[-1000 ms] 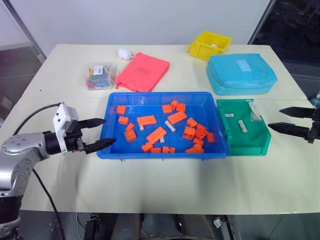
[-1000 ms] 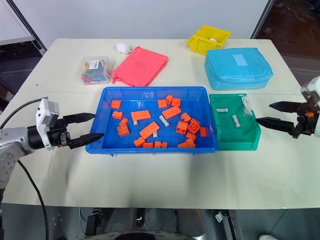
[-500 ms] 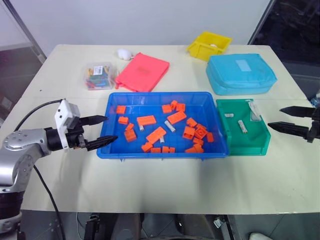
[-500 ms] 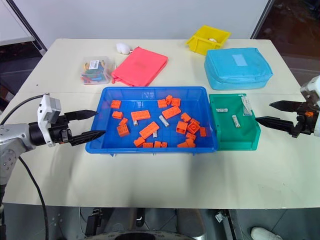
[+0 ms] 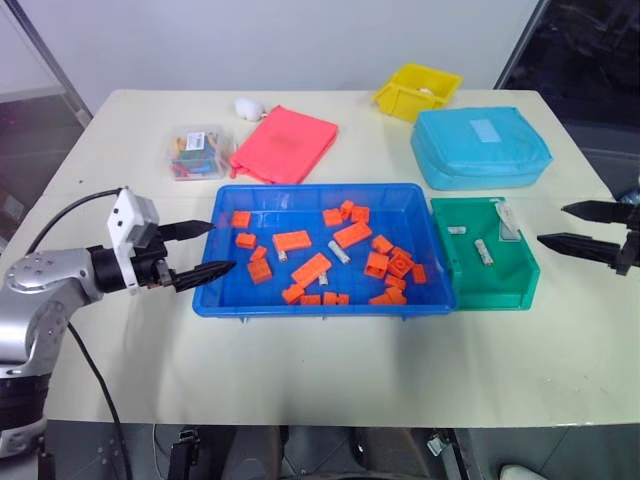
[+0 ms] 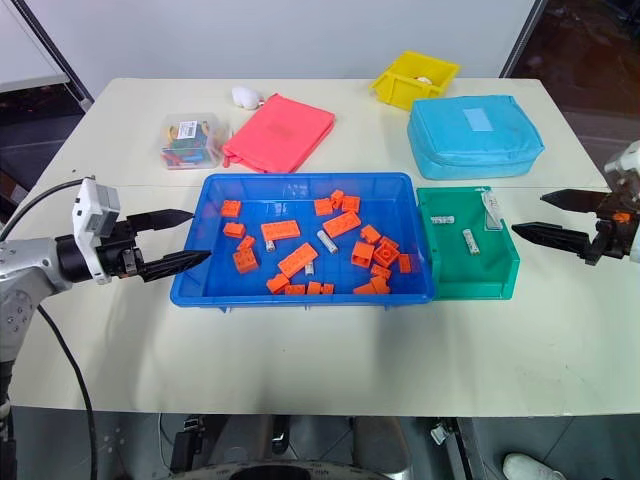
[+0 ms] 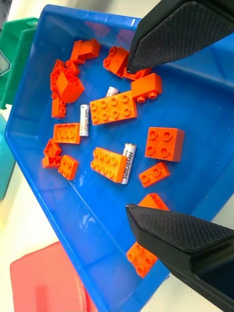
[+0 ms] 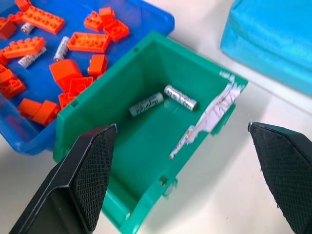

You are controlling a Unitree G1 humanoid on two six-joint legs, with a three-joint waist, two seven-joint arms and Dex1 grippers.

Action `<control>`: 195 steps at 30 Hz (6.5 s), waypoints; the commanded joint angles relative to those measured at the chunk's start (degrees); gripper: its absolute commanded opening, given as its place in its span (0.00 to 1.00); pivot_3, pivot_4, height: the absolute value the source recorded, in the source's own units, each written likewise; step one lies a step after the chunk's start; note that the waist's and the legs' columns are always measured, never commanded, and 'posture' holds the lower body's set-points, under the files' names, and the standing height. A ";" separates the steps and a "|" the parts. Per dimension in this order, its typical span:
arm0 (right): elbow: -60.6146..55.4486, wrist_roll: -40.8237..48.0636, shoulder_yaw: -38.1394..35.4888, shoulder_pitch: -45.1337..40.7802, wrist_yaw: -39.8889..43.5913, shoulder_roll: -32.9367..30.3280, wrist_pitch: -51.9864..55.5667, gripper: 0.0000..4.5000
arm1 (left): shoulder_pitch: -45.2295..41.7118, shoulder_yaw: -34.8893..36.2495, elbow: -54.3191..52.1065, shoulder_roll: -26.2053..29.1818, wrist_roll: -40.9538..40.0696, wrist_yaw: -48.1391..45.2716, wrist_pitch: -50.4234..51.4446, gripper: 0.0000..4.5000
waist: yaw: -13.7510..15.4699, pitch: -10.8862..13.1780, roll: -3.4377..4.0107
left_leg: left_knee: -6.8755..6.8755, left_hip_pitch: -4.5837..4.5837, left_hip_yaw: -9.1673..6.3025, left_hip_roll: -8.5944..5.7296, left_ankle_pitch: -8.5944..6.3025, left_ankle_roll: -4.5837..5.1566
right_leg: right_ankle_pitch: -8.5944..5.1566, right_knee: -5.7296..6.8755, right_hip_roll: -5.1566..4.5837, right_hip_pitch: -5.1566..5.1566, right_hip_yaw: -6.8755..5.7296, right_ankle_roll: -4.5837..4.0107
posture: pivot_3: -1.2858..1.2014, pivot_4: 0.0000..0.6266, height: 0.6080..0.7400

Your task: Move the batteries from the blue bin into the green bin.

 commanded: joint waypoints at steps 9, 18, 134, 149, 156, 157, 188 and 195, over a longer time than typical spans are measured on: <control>-3.20 -0.41 14.78 -26.37 -6.28 15.72 -0.81 0.99 | -0.98 2.43 1.64 1.32 0.86 -0.29 -1.48 1.00 | -0.51 0.00 0.00 | 0.00 0.04 0.03 0.08 0.01 -0.02 | 0.00 0.13 0.19 -0.08 0.13 -0.01 | 0.52 0.24 1.00; -0.04 -8.82 30.89 -34.08 -6.78 35.11 -8.56 0.99 | 2.59 7.67 -0.39 1.23 -1.44 1.02 -0.52 1.00 | 0.11 0.00 -0.02 | -0.03 -0.23 0.01 0.07 0.02 -0.03 | 0.01 0.28 0.11 -0.45 0.14 -0.03 | 0.52 0.24 1.00; 56.08 -39.76 36.03 -52.84 -20.81 62.56 -43.63 0.01 | 8.15 7.70 -12.01 -8.67 -4.43 17.36 -0.69 1.00 | -1.62 -0.08 -0.16 | -0.08 -0.09 0.05 0.02 0.10 -0.18 | 0.08 0.68 0.05 -0.61 0.11 -0.14 | 0.52 0.24 1.00; 57.59 -42.24 37.06 -53.82 -25.29 61.49 -46.63 0.88 | 8.25 7.60 -12.41 -8.77 -4.53 17.50 -0.42 1.00 | -1.64 -0.08 -0.16 | -0.09 -0.09 0.05 0.02 0.10 -0.19 | 0.08 0.68 0.06 -0.61 0.11 -0.14 | 0.52 0.24 1.00; 35.85 -31.66 32.82 -48.52 -11.44 61.54 -31.87 0.88 | 9.07 8.27 -12.25 -5.84 -5.11 14.50 0.89 1.00 | -1.60 -0.07 -0.16 | -0.11 -0.09 0.04 0.05 0.11 -0.19 | 0.08 0.72 0.08 -0.63 0.11 -0.14 | 0.52 0.24 1.00; 30.65 -30.68 33.22 -46.29 -10.19 61.24 -28.54 0.88 | 9.17 8.30 -12.17 -5.26 -5.23 13.93 1.10 1.00 | -1.56 -0.07 -0.16 | -0.12 -0.09 0.00 0.07 0.11 -0.19 | 0.08 0.73 0.09 -0.63 0.09 -0.14 | 0.52 0.24 1.00; 22.14 -32.08 45.39 -33.18 -17.45 64.65 -17.44 0.88 | 12.75 11.51 -13.73 -2.64 -5.70 12.63 1.57 1.00 | -1.53 -0.09 -0.19 | -0.10 -0.08 0.02 0.07 0.12 -0.21 | 0.04 0.72 0.05 -0.64 -0.03 -0.21 | 0.52 0.24 1.00; 24.86 -32.29 45.07 -34.12 -16.75 64.14 -19.55 0.27 | 12.15 11.51 -13.24 -2.80 -5.38 12.91 1.19 1.00 | -1.54 -0.09 -0.19 | -0.09 -0.07 0.01 0.07 0.12 -0.21 | 0.05 0.72 0.06 -0.63 -0.03 -0.21 | 0.52 0.24 1.00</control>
